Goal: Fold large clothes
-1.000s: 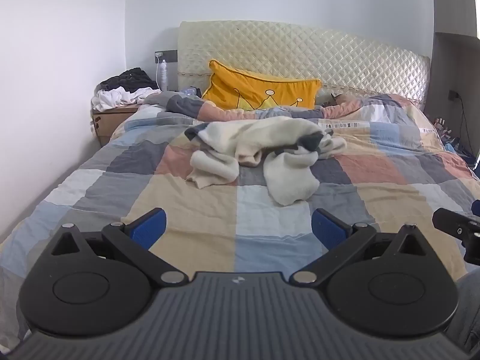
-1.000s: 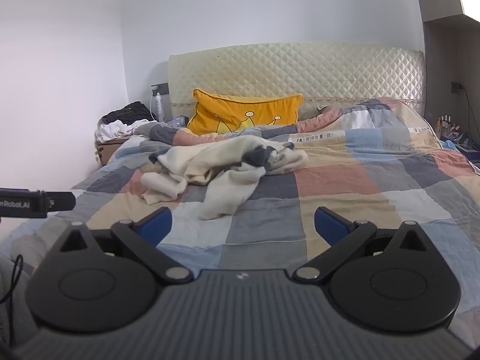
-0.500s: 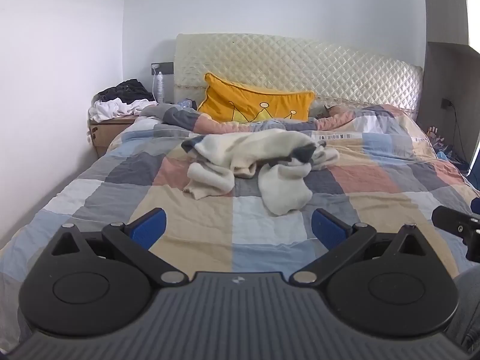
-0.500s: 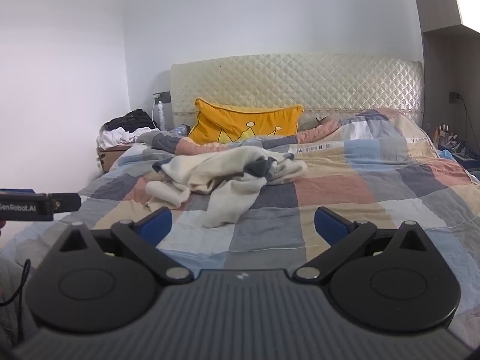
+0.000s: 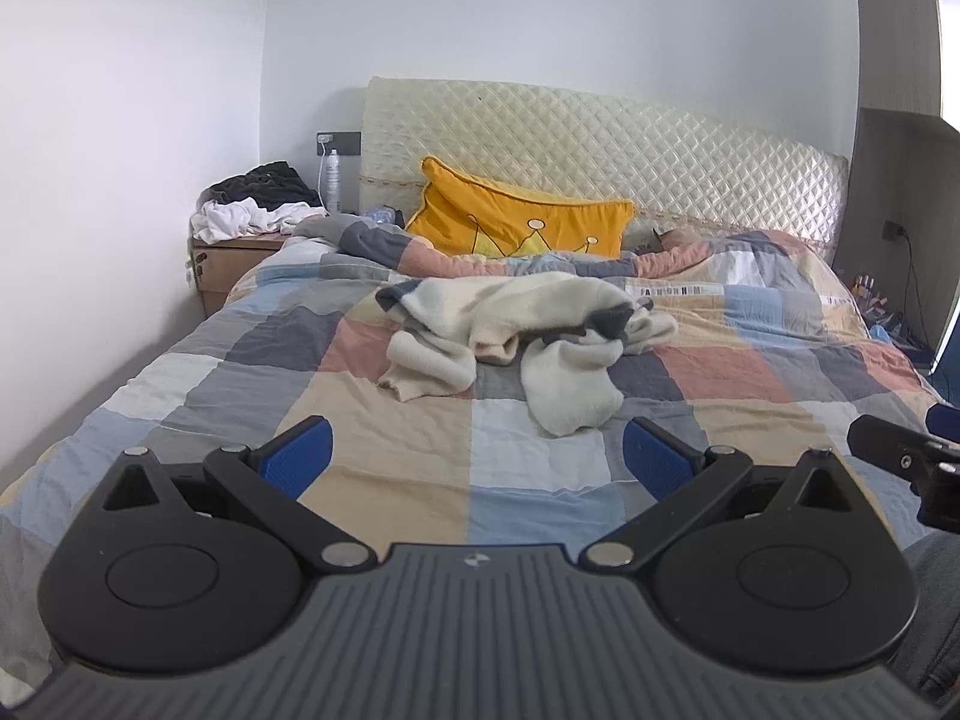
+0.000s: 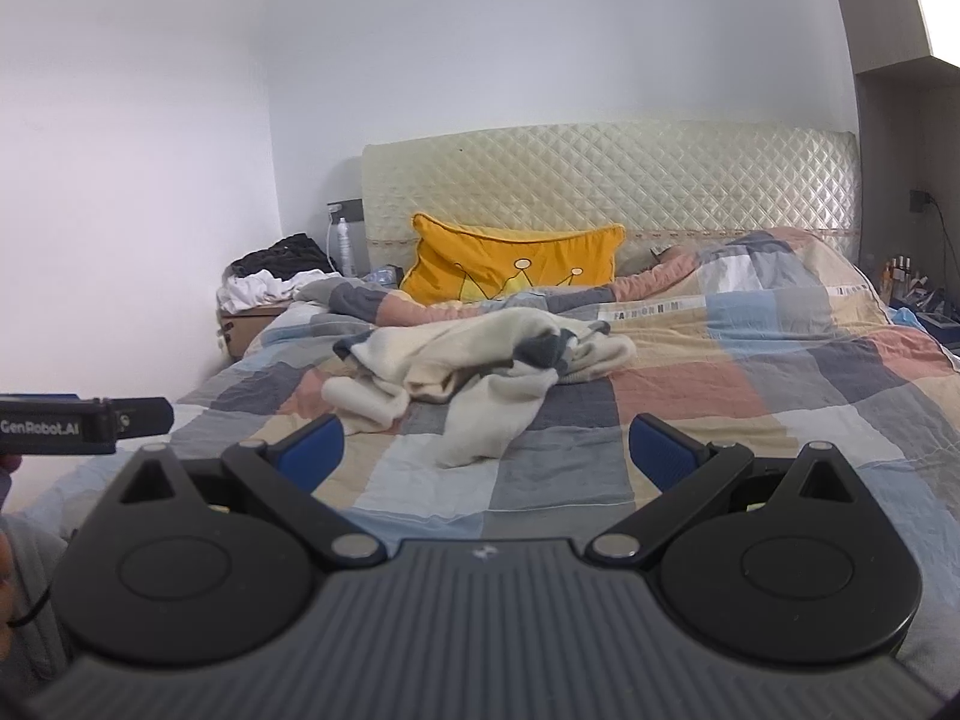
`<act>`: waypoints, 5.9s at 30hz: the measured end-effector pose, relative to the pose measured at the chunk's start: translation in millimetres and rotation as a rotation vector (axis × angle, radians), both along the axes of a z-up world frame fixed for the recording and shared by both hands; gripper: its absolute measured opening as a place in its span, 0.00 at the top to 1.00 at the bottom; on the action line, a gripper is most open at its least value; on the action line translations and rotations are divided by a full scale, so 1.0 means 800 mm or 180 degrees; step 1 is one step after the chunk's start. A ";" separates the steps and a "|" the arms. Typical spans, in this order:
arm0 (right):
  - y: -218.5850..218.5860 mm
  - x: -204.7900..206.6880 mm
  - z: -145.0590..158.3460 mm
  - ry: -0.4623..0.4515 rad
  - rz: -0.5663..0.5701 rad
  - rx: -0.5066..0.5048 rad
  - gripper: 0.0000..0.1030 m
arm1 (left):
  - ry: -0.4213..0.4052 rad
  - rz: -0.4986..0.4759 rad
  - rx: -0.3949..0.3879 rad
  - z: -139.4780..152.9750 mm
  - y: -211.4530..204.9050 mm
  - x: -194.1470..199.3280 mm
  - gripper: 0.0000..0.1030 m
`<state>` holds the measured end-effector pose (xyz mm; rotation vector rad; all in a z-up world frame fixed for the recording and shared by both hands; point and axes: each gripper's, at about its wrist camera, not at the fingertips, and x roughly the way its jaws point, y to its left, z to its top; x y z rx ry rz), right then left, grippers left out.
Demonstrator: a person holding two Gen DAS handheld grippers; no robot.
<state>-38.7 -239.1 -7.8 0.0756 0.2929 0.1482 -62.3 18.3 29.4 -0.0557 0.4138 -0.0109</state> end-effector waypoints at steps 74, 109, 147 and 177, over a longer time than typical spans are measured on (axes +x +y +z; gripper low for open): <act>-0.010 0.068 -0.024 0.0272 -0.0300 0.0031 0.00 | 0.0272 -0.0372 0.0002 -0.041 -0.021 0.129 0.00; 0.033 0.382 -0.118 0.1008 0.0210 -0.0041 0.00 | 0.1251 -0.0133 -0.0526 -0.196 0.078 0.516 0.00; 0.014 0.427 -0.188 0.1034 0.0020 -0.0640 0.79 | 0.0805 0.0625 -0.1527 -0.218 0.199 0.601 0.82; -0.241 0.273 0.048 -0.0014 -0.1401 -0.0339 0.79 | -0.0556 0.1279 -0.1599 0.035 0.374 0.298 0.84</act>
